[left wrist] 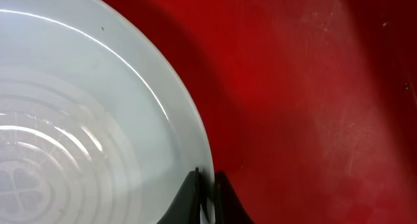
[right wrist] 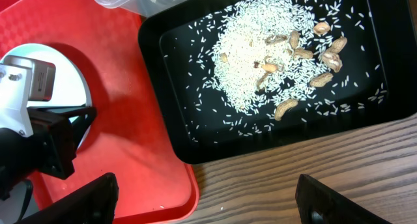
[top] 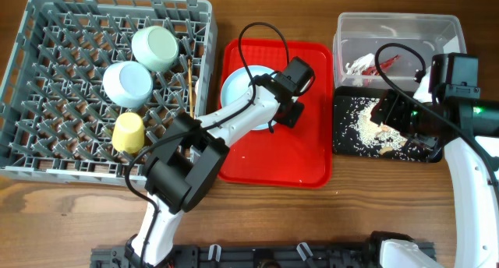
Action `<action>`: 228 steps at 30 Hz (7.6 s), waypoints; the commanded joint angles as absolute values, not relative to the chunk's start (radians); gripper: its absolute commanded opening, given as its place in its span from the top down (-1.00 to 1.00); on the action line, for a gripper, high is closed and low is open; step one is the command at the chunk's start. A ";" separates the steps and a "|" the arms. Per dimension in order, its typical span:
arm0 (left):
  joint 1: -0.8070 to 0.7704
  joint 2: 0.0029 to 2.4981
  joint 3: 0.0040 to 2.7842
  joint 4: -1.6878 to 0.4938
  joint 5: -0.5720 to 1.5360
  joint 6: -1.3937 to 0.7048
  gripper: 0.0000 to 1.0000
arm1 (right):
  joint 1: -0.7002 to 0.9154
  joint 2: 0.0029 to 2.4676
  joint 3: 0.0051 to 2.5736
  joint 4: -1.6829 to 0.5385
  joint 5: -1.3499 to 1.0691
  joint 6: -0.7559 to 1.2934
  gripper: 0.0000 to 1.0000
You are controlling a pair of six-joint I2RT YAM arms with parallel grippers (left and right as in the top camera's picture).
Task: Sort waste into correct bins and load items into the dishwasher rack
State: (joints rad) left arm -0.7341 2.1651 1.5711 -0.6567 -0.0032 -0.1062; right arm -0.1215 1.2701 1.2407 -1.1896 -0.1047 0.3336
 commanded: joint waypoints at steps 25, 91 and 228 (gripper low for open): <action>-0.586 1.704 1.615 -0.677 0.112 -0.192 0.55 | -0.125 1.258 1.262 -1.191 -0.121 0.315 -0.76; -0.447 1.687 1.657 -0.662 0.244 -0.166 0.92 | -0.185 1.258 1.262 -1.249 0.044 0.471 -0.99; -0.064 0.644 0.868 -0.951 0.178 -0.089 -1.00 | 0.018 0.003 0.005 0.115 -0.122 0.022 -1.00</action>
